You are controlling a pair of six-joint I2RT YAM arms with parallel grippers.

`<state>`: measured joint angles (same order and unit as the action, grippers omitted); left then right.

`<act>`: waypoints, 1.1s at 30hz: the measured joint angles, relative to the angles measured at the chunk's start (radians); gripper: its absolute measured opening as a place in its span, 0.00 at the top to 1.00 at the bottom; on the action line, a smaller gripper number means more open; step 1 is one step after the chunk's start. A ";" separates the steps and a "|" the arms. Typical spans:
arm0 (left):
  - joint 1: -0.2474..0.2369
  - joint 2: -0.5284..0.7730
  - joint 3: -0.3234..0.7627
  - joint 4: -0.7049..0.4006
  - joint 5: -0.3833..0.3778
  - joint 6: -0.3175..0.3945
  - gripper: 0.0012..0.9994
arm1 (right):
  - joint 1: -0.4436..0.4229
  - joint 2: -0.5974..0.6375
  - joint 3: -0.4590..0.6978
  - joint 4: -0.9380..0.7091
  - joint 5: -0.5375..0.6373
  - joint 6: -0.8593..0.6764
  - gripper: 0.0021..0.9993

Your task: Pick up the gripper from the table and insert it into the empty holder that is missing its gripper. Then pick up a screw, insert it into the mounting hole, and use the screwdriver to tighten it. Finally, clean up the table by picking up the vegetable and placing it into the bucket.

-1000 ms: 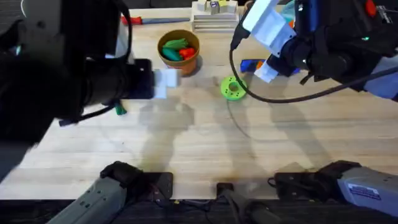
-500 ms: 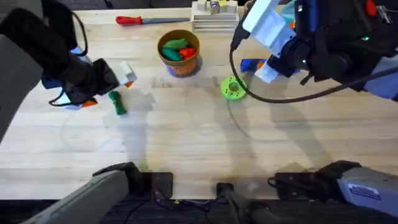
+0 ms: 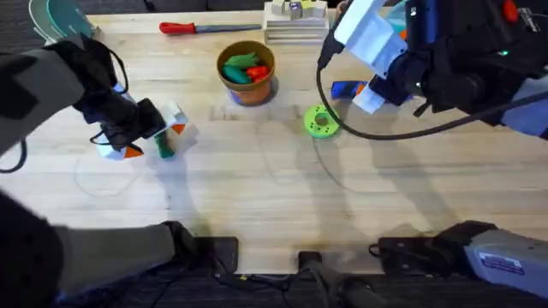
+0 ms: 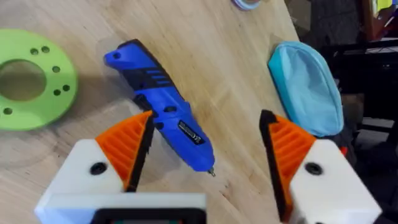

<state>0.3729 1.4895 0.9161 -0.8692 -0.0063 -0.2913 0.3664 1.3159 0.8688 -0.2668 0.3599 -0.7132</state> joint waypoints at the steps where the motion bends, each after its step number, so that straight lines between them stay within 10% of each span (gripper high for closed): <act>1: 0.000 0.023 0.000 0.012 0.003 0.003 0.01 | 0.000 0.000 0.000 0.000 0.001 0.000 0.01; 6: 0.000 0.089 0.003 0.038 0.010 0.014 0.05 | 0.000 0.000 0.000 0.000 0.002 0.000 0.01; 15: 0.000 0.091 0.006 0.057 0.034 0.022 0.97 | 0.000 0.000 0.000 0.000 0.002 0.000 0.01; 25: -0.023 0.065 0.073 -0.093 0.095 0.021 0.98 | 0.000 0.000 0.000 0.000 0.002 0.000 0.01; 33: -0.194 -0.031 0.272 0.018 0.284 -0.019 0.98 | 0.000 0.000 0.000 0.000 0.002 0.000 0.01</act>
<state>0.1785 1.4581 1.1878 -0.8517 0.2781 -0.3100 0.3664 1.3159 0.8688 -0.2668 0.3622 -0.7132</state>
